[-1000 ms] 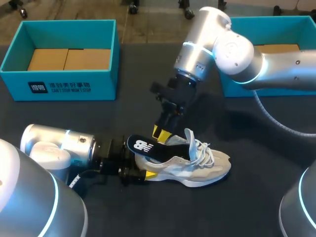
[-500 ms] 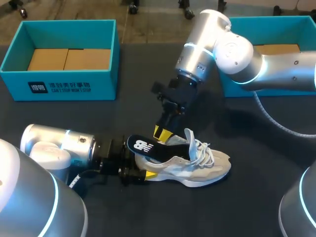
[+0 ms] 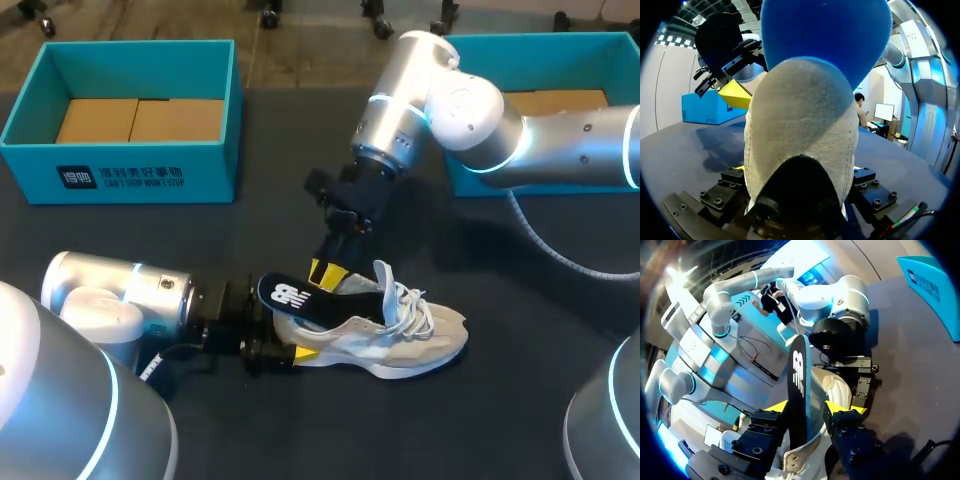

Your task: Take the shoe out of the shoebox, open the shoe tongue, remove and reinsert the insole, then place the shoe into the shoebox

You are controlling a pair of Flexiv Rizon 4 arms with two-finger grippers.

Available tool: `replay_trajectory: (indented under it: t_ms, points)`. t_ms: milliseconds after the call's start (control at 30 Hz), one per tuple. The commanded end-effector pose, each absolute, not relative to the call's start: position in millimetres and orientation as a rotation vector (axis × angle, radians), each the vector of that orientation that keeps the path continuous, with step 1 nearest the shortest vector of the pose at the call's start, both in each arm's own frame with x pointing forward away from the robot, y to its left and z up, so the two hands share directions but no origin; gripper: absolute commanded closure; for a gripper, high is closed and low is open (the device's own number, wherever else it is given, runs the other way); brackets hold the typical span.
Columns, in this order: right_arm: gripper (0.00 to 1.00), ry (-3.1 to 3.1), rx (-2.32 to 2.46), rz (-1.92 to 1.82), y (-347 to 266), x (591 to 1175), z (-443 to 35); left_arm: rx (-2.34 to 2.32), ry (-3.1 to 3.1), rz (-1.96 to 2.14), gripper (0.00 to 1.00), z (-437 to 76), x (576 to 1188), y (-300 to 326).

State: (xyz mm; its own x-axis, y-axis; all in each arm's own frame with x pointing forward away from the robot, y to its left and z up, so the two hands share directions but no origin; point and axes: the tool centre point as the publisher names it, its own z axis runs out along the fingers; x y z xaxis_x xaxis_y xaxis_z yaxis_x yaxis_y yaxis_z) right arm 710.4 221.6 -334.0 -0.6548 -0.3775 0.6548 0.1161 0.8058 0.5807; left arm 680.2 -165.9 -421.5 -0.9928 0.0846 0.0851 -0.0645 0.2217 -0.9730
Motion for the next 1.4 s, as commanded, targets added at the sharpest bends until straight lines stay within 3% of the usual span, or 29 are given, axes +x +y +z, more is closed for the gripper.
replay_trajectory:
  t_ms: [33,867,1400]
  points:
    - [0.57,-2.147,0.188,-0.751,227,710,-338,-0.019,-2.359,1.888,1.0,-426,682,-167]
    - [0.57,-2.111,0.207,-0.752,235,696,-342,-0.019,-2.359,1.888,1.0,-426,682,-167]
    - [0.64,-2.095,0.273,-0.725,239,687,-342,-0.019,-2.359,1.888,1.0,-426,682,-167]
